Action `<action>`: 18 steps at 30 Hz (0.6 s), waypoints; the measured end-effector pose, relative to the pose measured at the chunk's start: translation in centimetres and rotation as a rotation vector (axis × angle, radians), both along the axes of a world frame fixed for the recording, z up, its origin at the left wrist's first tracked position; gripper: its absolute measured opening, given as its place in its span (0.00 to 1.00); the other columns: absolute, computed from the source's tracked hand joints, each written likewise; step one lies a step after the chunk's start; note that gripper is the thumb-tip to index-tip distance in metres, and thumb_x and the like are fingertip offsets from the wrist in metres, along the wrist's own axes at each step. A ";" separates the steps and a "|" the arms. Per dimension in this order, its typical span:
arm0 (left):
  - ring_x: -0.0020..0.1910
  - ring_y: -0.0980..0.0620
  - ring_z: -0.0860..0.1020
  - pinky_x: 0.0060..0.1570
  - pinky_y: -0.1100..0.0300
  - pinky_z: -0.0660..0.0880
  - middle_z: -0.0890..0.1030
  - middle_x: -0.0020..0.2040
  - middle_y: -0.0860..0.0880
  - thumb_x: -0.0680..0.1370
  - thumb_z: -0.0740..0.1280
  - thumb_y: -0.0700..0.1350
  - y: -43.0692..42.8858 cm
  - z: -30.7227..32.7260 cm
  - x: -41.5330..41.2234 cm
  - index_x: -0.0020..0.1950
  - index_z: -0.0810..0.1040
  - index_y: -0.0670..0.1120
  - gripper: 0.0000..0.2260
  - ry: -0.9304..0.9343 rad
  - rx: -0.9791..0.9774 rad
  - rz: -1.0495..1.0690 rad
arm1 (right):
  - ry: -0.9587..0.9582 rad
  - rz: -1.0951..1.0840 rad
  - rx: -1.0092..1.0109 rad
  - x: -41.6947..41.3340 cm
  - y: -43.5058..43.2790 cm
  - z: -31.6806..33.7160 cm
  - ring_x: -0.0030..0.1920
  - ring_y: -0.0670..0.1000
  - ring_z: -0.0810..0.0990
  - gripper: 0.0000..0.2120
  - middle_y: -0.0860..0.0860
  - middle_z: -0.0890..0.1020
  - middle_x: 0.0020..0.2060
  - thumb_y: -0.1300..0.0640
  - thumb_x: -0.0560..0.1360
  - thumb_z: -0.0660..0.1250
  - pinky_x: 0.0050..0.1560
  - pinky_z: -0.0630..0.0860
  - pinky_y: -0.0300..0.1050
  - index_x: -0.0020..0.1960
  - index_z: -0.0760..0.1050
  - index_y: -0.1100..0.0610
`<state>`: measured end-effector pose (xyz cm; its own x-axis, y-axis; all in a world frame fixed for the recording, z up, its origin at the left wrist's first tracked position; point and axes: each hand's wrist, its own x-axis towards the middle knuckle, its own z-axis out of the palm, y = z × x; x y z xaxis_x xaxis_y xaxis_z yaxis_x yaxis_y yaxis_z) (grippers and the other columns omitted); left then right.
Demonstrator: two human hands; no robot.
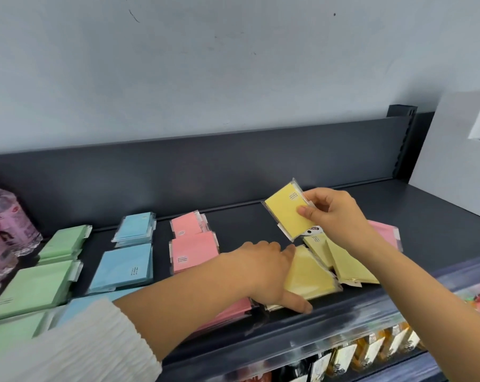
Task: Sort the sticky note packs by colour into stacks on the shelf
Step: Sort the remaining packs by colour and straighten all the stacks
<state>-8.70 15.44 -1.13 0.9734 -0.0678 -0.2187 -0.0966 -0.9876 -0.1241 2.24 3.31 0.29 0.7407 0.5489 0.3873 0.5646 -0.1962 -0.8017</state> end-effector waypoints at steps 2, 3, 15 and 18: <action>0.67 0.42 0.67 0.63 0.46 0.67 0.67 0.71 0.43 0.68 0.56 0.75 0.3 0.6 -0.4 0.76 0.50 0.46 0.47 0.003 0.000 0.018 | 0.048 0.014 -0.001 0.2 0.7 -0.1 0.34 0.39 0.80 0.10 0.44 0.83 0.35 0.63 0.74 0.67 0.35 0.76 0.32 0.43 0.78 0.48; 0.65 0.42 0.69 0.61 0.46 0.69 0.70 0.68 0.44 0.67 0.55 0.75 0.6 1.1 -0.6 0.75 0.56 0.45 0.47 0.004 -0.008 0.038 | 0.073 0.013 -0.007 0.3 1.0 -0.1 0.33 0.38 0.80 0.08 0.44 0.83 0.36 0.62 0.74 0.67 0.35 0.75 0.32 0.44 0.78 0.49; 0.56 0.45 0.75 0.52 0.51 0.74 0.77 0.59 0.47 0.74 0.60 0.64 9.4 3.1 -3.9 0.61 0.74 0.46 0.26 -0.180 -0.001 0.311 | 0.043 -0.036 -0.352 3.4 7.4 0.9 0.51 0.50 0.77 0.08 0.47 0.79 0.49 0.57 0.77 0.63 0.52 0.76 0.49 0.54 0.77 0.50; 0.57 0.44 0.75 0.49 0.54 0.70 0.77 0.59 0.46 0.75 0.61 0.62 10.9 2.2 -4.1 0.57 0.74 0.45 0.23 -0.127 0.004 0.422 | -0.074 0.054 -0.537 4.4 9.7 1.5 0.48 0.48 0.75 0.15 0.46 0.78 0.49 0.63 0.78 0.57 0.46 0.70 0.41 0.53 0.80 0.50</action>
<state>-12.85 26.36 1.05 0.9347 0.3425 -0.0951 0.3317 -0.9366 -0.1131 6.59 13.03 1.75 0.6875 0.7204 0.0917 0.6361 -0.5364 -0.5546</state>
